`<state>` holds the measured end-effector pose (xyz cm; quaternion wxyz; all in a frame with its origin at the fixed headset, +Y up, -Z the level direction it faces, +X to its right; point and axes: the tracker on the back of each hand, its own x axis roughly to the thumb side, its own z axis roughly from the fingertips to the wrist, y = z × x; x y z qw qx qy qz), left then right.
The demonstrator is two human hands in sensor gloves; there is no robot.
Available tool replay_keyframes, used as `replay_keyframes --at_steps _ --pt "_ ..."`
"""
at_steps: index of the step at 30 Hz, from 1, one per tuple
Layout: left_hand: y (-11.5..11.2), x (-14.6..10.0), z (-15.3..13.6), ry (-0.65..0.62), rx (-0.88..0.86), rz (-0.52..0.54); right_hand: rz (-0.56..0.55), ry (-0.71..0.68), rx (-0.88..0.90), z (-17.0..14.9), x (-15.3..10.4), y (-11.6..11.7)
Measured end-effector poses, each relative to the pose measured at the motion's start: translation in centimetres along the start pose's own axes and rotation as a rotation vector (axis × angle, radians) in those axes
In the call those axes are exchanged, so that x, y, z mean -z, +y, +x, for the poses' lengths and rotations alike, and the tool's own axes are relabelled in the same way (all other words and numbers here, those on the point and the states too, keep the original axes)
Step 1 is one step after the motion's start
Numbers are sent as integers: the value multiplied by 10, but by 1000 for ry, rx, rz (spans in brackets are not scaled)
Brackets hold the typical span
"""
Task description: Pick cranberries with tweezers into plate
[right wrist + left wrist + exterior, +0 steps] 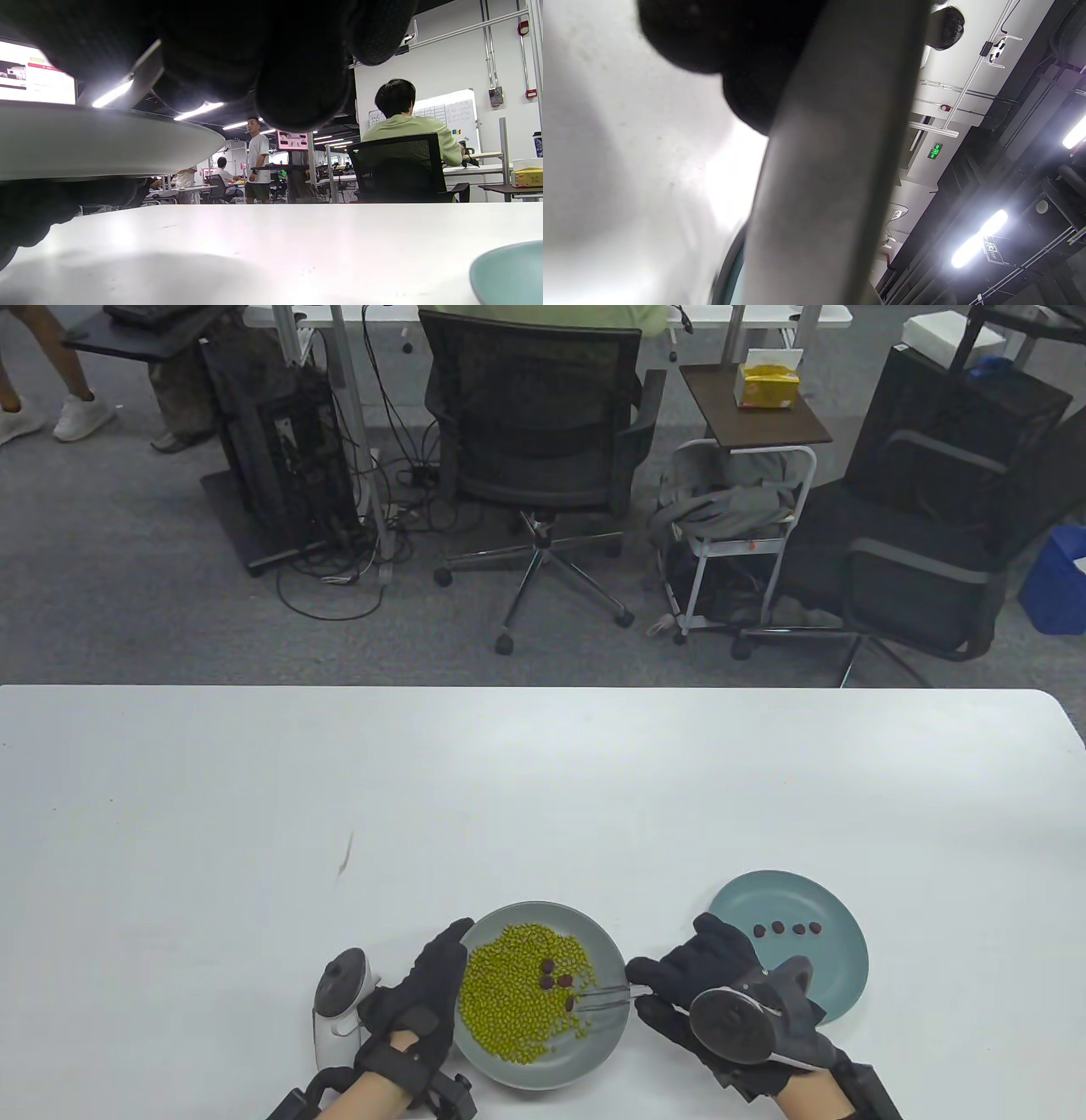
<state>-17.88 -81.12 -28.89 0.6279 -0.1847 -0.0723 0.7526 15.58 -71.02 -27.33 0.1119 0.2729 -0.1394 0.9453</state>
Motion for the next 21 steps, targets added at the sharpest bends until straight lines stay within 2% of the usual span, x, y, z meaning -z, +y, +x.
replay_keyframes --at_steps 21 --pt "-3 -1 -3 -5 29 -10 21 -26 -55 10 0 5"
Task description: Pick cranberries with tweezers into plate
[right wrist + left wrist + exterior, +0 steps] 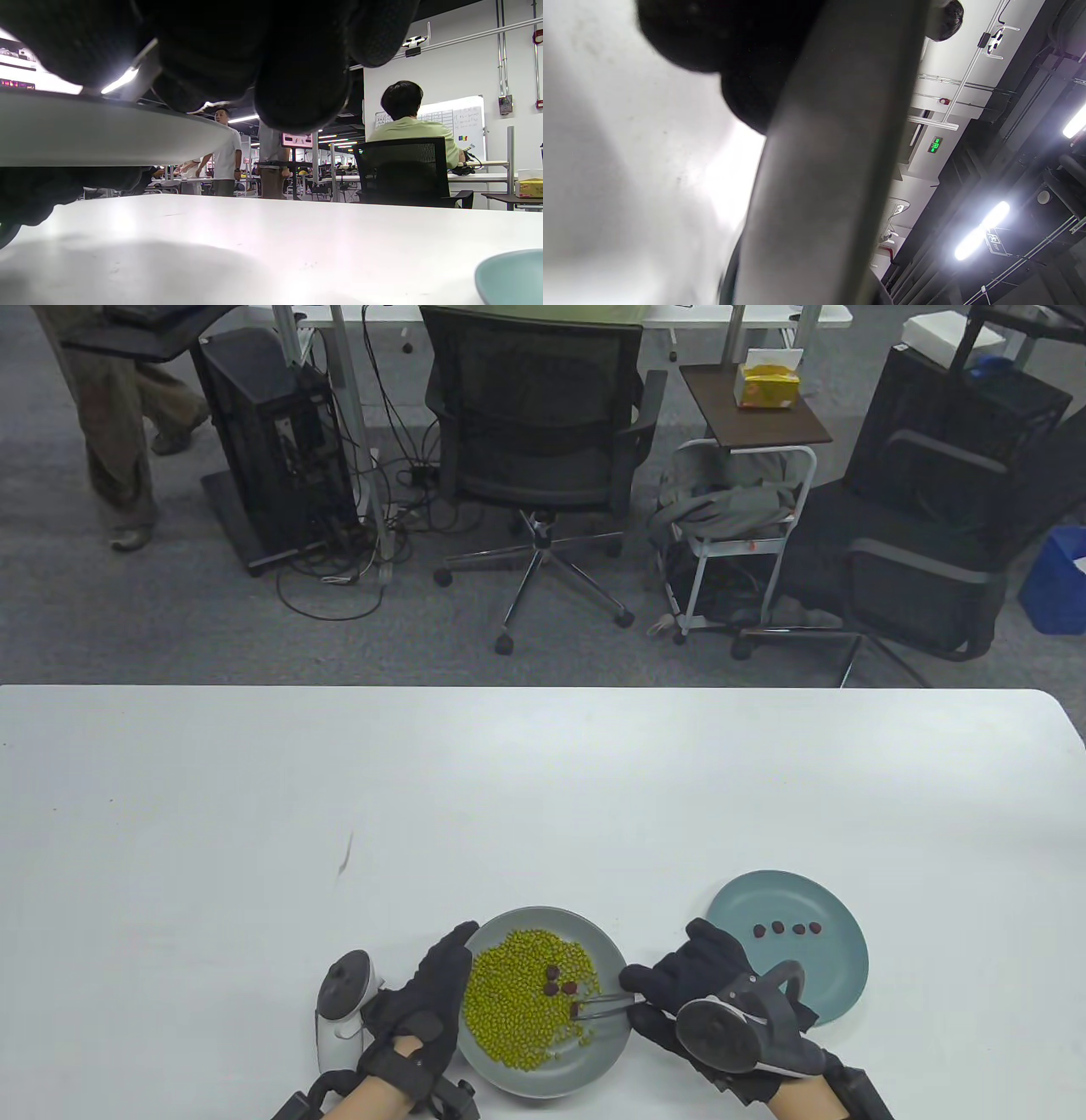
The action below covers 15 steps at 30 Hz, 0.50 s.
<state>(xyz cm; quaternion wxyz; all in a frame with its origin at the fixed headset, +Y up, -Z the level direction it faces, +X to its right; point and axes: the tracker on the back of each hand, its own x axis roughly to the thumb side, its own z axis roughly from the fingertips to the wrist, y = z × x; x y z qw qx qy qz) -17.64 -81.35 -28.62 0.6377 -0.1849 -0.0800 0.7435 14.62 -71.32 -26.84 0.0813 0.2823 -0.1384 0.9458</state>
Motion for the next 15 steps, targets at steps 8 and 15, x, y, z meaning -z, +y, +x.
replay_keyframes --at_steps 8,15 --pt "0 0 0 4 -1 1 -5 -9 13 2 0 1" --pt "0 0 1 3 -9 1 -58 21 46 -7 0 -9"
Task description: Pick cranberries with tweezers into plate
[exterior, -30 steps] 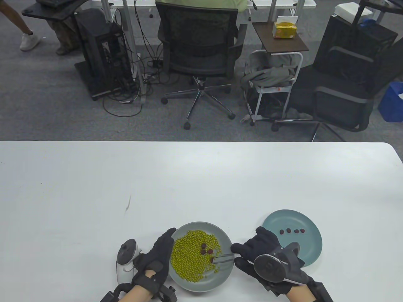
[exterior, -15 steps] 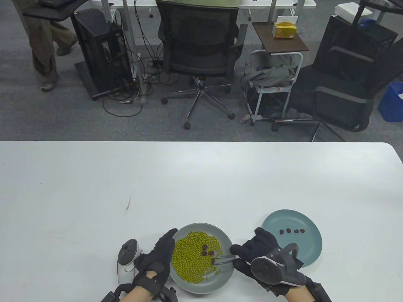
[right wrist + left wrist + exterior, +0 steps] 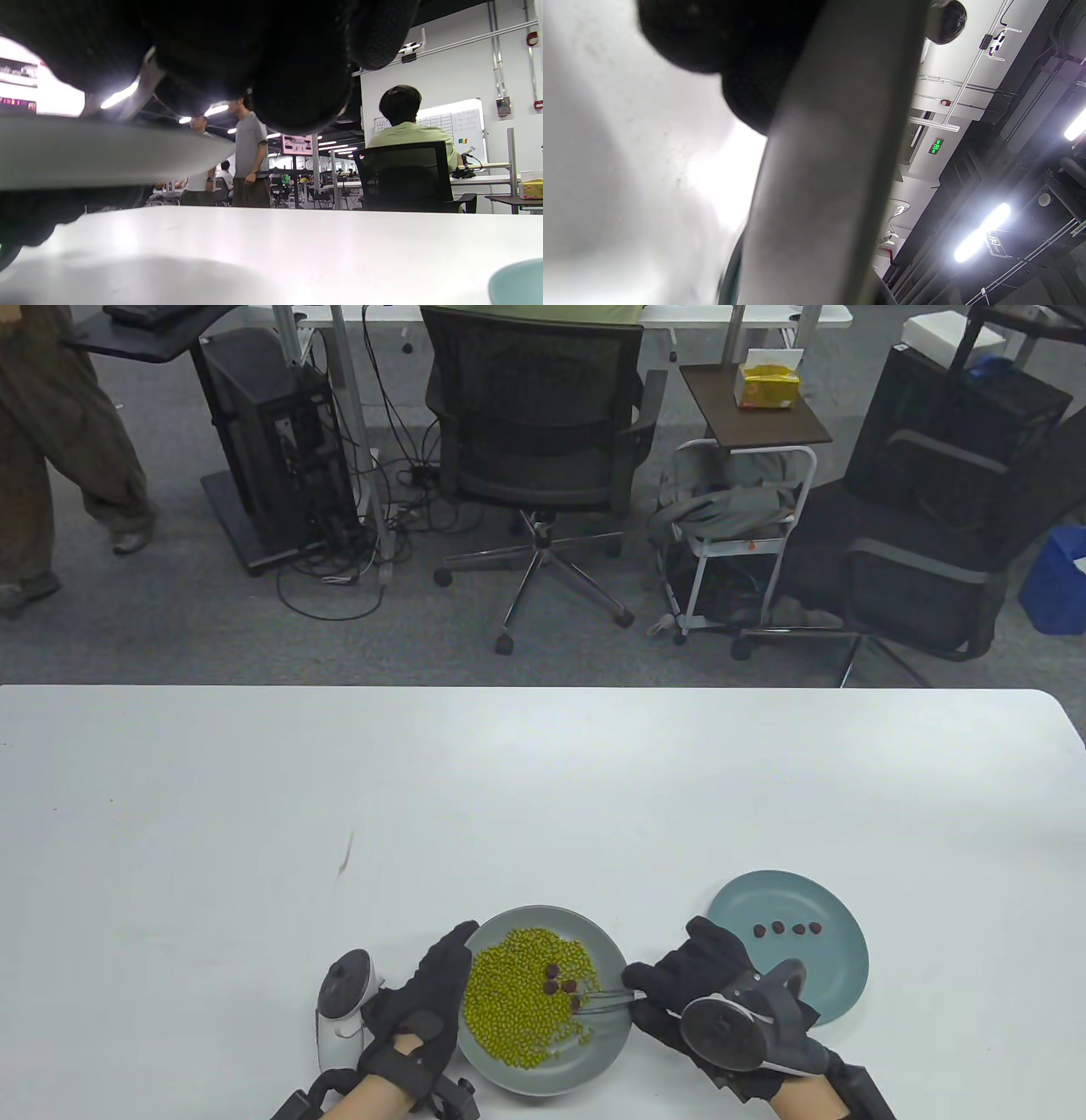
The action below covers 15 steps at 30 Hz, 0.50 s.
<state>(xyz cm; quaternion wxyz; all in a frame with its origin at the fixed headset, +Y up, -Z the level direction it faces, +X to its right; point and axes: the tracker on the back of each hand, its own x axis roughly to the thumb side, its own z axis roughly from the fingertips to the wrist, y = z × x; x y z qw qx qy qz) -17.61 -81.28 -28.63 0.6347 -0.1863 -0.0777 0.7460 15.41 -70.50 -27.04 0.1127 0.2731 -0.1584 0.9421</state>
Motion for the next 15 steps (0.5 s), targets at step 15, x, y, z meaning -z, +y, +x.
replay_keyframes --at_steps 15 --pt "2 1 1 -6 10 1 183 778 -5 -200 -44 -24"
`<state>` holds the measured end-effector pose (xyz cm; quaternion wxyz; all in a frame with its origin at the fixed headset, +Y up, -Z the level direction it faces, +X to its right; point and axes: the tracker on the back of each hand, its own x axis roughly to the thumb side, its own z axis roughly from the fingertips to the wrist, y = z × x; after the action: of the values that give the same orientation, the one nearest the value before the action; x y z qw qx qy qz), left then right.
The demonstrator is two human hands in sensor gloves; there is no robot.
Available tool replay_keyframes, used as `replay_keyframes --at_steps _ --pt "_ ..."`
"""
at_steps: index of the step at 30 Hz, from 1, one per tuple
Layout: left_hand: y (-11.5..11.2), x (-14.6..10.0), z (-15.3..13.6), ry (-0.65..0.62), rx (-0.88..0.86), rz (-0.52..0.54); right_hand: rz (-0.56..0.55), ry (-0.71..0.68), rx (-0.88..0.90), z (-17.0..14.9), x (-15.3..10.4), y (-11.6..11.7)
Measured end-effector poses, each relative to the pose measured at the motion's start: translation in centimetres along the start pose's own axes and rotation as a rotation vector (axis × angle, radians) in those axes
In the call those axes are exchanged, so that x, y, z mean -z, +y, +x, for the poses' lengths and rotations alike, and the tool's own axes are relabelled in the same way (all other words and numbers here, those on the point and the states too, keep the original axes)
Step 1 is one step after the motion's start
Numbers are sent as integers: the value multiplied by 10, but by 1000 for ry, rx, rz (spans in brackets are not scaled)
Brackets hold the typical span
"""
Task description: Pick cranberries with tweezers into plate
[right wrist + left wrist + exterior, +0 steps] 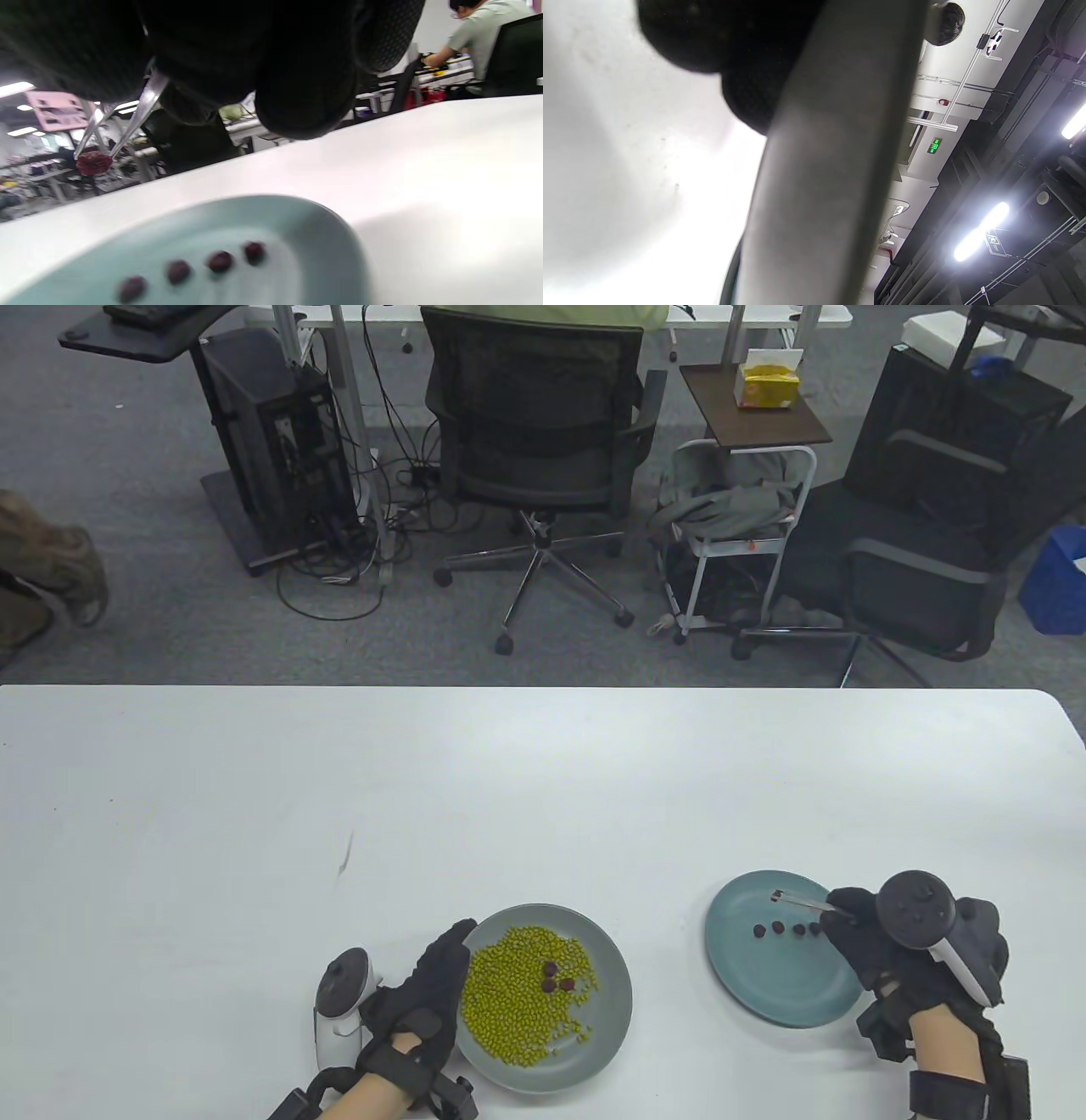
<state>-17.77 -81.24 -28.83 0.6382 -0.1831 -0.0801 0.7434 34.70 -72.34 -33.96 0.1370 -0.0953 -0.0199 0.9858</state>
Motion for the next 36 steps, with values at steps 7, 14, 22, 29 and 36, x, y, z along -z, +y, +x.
replay_keyframes --at_steps 7,14,22,29,36 --pt "1 0 1 -4 1 -1 150 -47 -72 6 5 16" --pt "1 0 1 -9 2 2 182 -23 -147 11 3 20" --pt "2 0 1 -13 1 1 83 -54 -46 18 -3 10" --pt "0 0 -1 1 -3 -11 -164 -203 -4 56 -24 -6" --pt "-3 0 -3 17 -24 -26 -244 -461 -16 121 -60 7"
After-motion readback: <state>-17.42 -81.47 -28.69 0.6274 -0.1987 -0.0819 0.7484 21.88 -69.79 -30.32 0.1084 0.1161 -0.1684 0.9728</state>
